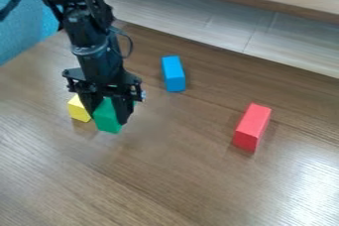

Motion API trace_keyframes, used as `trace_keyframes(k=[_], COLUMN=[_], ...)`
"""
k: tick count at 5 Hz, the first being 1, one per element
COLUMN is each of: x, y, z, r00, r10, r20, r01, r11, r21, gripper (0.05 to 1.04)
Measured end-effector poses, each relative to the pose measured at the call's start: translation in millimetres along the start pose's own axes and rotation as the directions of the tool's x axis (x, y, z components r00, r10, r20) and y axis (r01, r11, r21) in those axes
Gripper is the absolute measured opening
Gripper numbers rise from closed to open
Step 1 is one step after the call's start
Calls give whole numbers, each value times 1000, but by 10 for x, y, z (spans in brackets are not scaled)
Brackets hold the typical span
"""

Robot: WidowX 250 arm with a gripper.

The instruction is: Put the green block on top of the yellow block

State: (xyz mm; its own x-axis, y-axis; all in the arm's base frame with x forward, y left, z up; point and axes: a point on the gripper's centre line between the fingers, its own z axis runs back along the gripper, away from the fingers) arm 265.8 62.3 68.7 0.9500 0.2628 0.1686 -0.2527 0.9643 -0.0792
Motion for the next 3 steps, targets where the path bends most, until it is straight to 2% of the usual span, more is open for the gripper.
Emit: trace_keyframes(k=[1,3], x=[103,218], y=[150,309], z=[87,121], r00=[999,996], r10=[46,85], r20=[24,34], r01=[-46,-85], r11=[999,996], r21=[-7,-11], gripper=[586,585])
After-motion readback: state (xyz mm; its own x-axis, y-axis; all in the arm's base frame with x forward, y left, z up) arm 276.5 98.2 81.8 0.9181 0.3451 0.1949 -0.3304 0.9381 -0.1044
